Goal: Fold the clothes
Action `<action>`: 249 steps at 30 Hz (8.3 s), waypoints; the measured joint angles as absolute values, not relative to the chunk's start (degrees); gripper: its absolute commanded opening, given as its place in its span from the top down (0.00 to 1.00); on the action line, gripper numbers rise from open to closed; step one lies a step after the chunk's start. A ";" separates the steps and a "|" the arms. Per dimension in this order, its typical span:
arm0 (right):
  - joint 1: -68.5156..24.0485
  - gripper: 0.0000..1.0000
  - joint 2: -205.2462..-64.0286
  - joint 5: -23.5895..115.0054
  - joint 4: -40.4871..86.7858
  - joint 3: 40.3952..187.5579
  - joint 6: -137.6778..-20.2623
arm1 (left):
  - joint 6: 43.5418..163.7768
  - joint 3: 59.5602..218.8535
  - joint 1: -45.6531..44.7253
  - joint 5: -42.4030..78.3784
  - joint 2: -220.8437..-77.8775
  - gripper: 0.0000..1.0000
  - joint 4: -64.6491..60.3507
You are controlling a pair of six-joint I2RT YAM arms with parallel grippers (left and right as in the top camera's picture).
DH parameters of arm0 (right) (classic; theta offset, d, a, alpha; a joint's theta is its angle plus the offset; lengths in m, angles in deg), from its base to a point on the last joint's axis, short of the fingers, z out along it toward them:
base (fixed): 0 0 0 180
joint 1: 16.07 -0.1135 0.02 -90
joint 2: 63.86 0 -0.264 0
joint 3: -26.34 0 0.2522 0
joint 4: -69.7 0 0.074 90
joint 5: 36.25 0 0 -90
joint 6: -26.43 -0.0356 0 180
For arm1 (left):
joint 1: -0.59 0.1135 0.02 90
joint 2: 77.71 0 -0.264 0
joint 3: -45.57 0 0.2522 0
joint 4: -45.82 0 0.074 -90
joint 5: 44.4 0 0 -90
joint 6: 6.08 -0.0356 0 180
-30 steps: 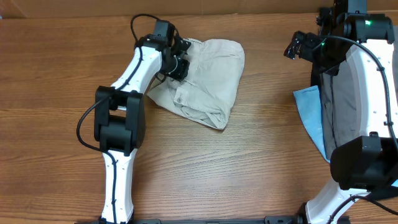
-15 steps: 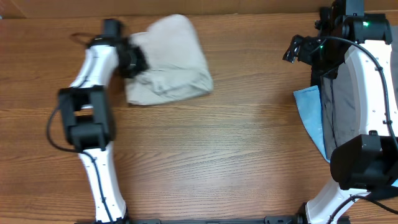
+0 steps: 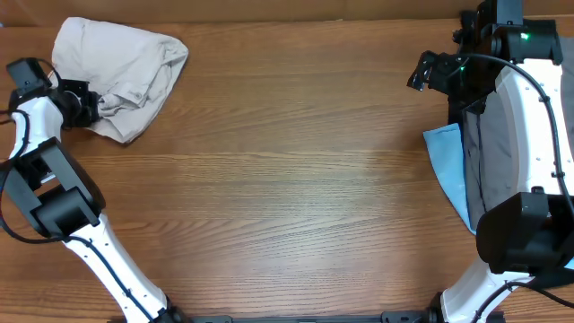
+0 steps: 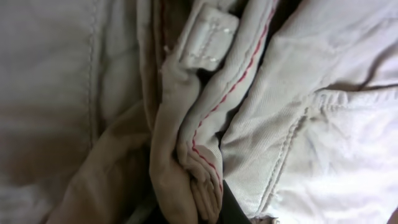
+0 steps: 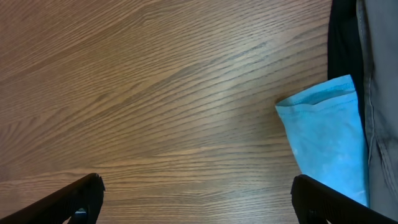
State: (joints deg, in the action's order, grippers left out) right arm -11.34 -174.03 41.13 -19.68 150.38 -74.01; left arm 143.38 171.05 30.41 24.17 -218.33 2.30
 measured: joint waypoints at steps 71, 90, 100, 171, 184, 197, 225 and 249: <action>-11.34 0.00 -174.03 40.56 -20.42 150.34 -74.07 | 178.84 165.87 38.52 -19.17 -218.09 0.00 58.62; -11.34 0.00 -174.03 39.64 -20.18 150.34 -74.05 | 120.00 165.46 39.26 15.43 -203.42 0.00 12.90; -11.34 0.00 -174.03 37.46 -19.53 150.34 -74.05 | 78.29 167.18 18.54 28.54 -188.34 0.00 9.66; -11.34 0.00 -174.08 37.17 -19.33 150.34 -73.90 | 86.16 205.11 24.42 42.64 -234.26 0.93 -0.89; -11.34 0.00 -174.08 37.02 -19.48 150.34 -74.03 | 92.04 210.37 22.82 26.27 -218.11 0.96 -33.83; -9.87 0.00 -174.08 37.65 -20.66 150.31 -72.92 | 83.52 211.60 -10.24 19.85 -213.76 0.96 -51.43; 27.72 0.00 -161.20 25.28 -36.51 179.19 -72.52 | 98.66 212.38 -38.75 10.82 -213.81 0.96 8.29; 32.53 0.00 -155.96 18.92 -40.97 183.60 -65.68 | 107.43 213.21 -21.02 -0.46 -217.24 0.00 5.71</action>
State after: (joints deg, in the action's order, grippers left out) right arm 32.53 -155.96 18.92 -40.97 183.60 -65.68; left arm 107.43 213.21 -21.02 -0.46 -217.24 5.71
